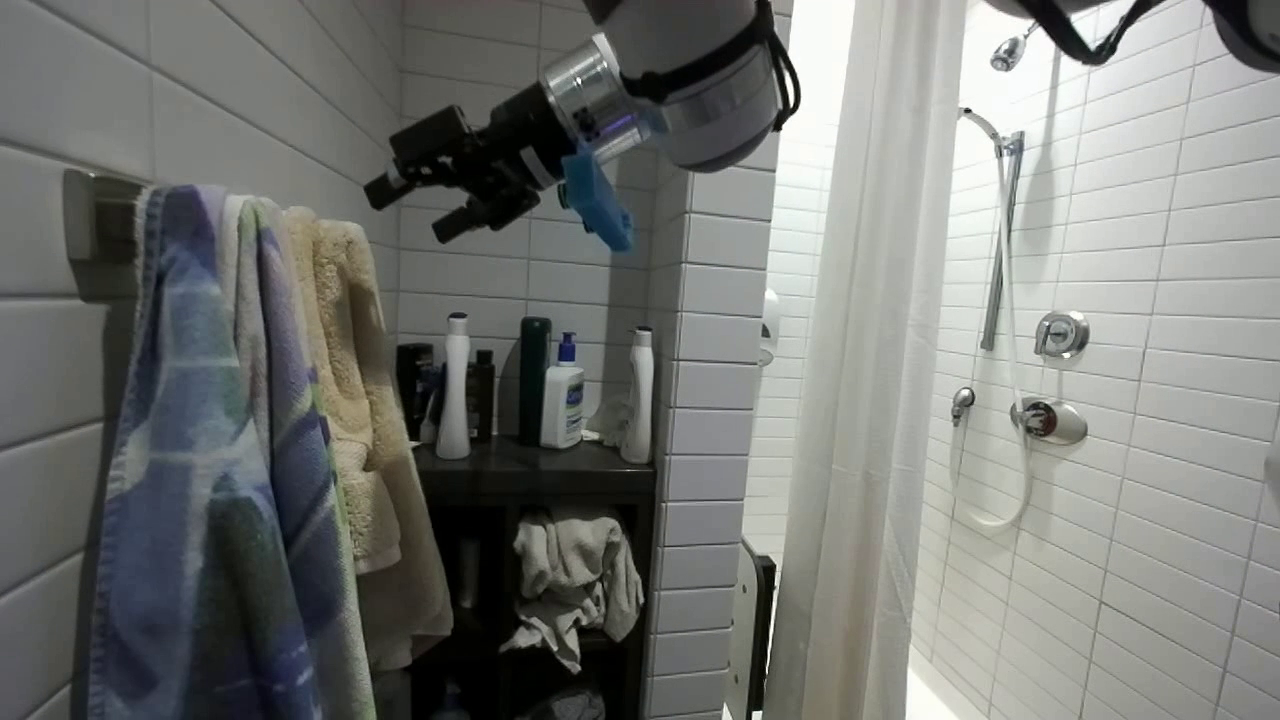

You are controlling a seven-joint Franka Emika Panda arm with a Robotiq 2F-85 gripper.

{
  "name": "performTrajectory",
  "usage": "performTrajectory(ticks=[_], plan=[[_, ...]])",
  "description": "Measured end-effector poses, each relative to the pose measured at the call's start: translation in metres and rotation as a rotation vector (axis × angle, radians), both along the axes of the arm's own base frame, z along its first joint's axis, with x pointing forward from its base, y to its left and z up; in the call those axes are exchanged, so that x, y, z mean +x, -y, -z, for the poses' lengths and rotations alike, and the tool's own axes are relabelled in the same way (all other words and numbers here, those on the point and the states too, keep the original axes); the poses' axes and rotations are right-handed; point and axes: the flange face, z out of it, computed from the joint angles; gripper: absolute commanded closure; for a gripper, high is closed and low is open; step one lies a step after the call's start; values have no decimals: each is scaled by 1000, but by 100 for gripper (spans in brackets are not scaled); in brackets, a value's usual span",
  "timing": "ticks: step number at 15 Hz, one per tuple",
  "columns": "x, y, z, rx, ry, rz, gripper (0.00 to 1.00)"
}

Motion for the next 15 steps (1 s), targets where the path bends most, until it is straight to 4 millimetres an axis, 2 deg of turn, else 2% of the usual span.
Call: performTrajectory(ticks=[10,15], plan=[[-17,-13,34,-29,-201,-92,0],[-16,-10,43,-55,-183,-96,0]])
